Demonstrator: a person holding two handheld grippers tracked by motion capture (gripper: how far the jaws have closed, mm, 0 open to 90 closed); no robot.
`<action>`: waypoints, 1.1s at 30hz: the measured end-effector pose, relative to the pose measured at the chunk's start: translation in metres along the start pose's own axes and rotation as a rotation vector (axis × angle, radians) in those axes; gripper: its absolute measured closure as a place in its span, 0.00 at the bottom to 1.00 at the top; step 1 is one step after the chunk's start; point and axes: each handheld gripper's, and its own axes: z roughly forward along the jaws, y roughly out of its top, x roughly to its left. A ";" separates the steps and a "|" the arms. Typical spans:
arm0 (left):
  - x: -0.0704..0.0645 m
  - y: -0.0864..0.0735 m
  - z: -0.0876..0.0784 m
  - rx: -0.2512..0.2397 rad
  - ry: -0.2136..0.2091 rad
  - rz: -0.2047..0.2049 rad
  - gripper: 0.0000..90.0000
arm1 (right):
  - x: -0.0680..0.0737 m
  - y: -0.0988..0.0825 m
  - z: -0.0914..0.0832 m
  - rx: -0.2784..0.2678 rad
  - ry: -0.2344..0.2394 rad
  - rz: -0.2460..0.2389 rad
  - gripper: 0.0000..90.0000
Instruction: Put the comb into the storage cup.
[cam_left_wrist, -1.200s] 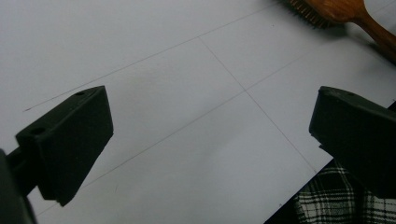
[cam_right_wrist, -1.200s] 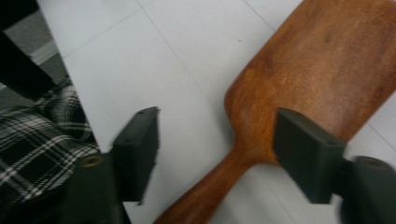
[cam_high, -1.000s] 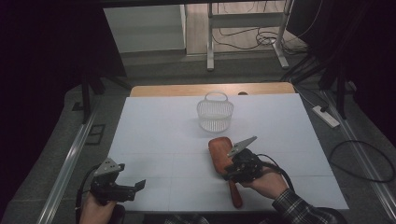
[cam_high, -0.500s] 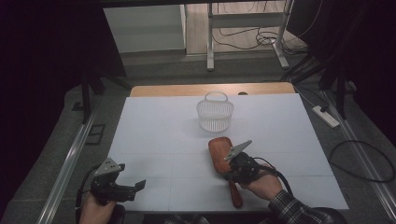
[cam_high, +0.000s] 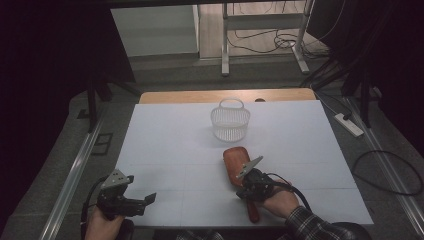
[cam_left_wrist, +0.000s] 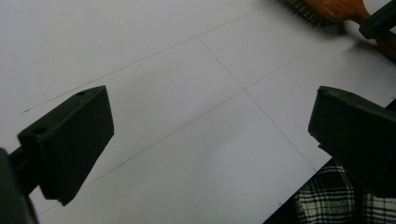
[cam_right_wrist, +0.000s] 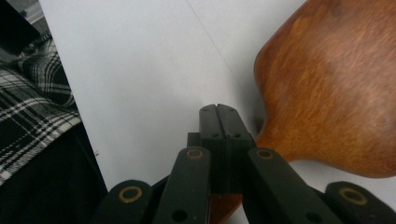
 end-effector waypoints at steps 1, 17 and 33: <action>0.000 0.000 0.000 0.000 0.000 0.001 0.01 | 0.000 0.000 0.002 0.010 -0.006 -0.003 0.99; 0.000 0.000 0.000 0.001 -0.001 0.003 0.01 | -0.011 -0.009 -0.005 0.024 -0.057 0.019 0.99; 0.000 0.001 0.001 0.002 -0.002 0.004 0.01 | -0.030 -0.024 -0.016 0.033 -0.094 0.062 0.99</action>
